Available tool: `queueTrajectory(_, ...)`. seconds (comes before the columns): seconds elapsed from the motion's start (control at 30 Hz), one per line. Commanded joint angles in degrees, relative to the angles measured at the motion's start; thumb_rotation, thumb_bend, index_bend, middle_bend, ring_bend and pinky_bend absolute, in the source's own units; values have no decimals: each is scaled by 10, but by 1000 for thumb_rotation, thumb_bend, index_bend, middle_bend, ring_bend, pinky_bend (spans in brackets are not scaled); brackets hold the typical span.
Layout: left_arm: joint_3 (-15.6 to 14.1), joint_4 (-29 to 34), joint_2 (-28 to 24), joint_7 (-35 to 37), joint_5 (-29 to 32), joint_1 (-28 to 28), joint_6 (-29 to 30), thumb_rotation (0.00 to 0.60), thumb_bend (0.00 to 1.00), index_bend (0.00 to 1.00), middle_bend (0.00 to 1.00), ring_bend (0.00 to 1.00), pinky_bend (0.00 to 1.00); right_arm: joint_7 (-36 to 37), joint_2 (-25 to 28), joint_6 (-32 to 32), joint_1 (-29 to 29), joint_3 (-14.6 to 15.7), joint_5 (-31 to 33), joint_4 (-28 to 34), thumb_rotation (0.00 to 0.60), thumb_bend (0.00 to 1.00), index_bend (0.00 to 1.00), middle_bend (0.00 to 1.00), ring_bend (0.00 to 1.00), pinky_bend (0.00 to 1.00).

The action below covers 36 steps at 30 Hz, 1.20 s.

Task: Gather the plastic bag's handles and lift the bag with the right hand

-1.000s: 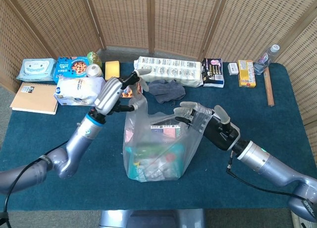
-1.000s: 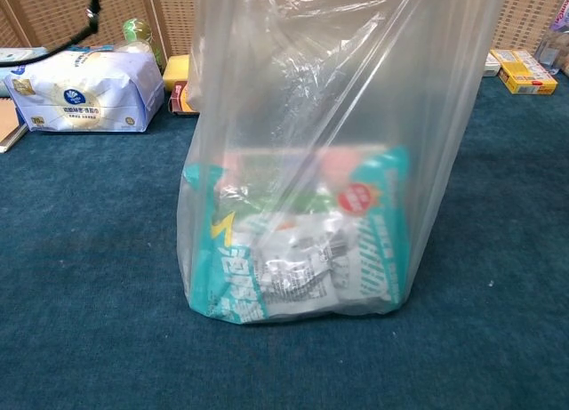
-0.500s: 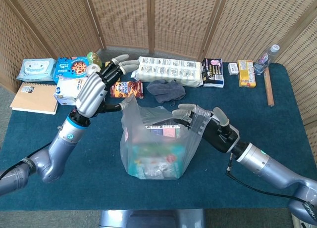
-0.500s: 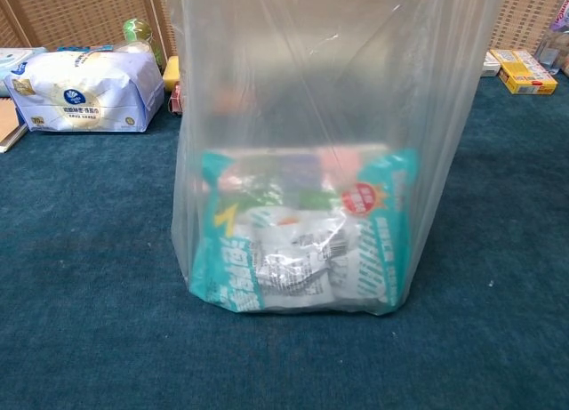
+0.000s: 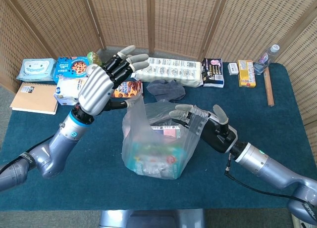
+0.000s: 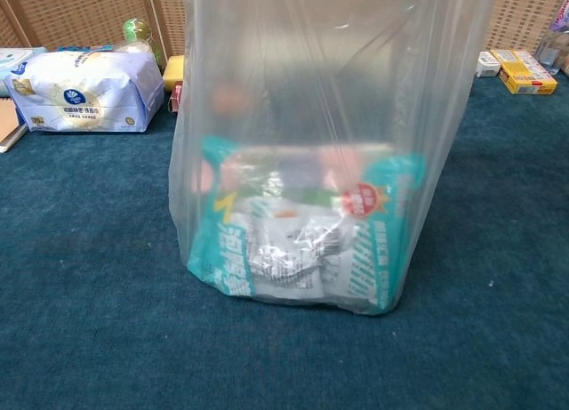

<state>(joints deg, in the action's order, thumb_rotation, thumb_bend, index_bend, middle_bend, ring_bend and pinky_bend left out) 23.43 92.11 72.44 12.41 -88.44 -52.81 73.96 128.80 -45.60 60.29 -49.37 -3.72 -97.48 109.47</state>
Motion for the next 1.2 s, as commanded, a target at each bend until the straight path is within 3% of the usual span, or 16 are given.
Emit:
queueTrajectory(0.03,2,5,0,-8,4,-5,-4,600,196,153,161,50,210,0,1,1,0,0,-1,0,157,224,216,240,121,12)
queueTrajectory(0.57,-29,-6,6,-45,-19,-6,-3,600,180,153,161,49,210,-3,1,-2,6,13,-12,-8,157,217,216,239,121,11)
queueTrajectory(1.2,-3,1,10,-41,8,-23,-2,600,174,154,161,49,211,-7,9,7,-1,7,-17,-10,154,213,216,232,117,11)
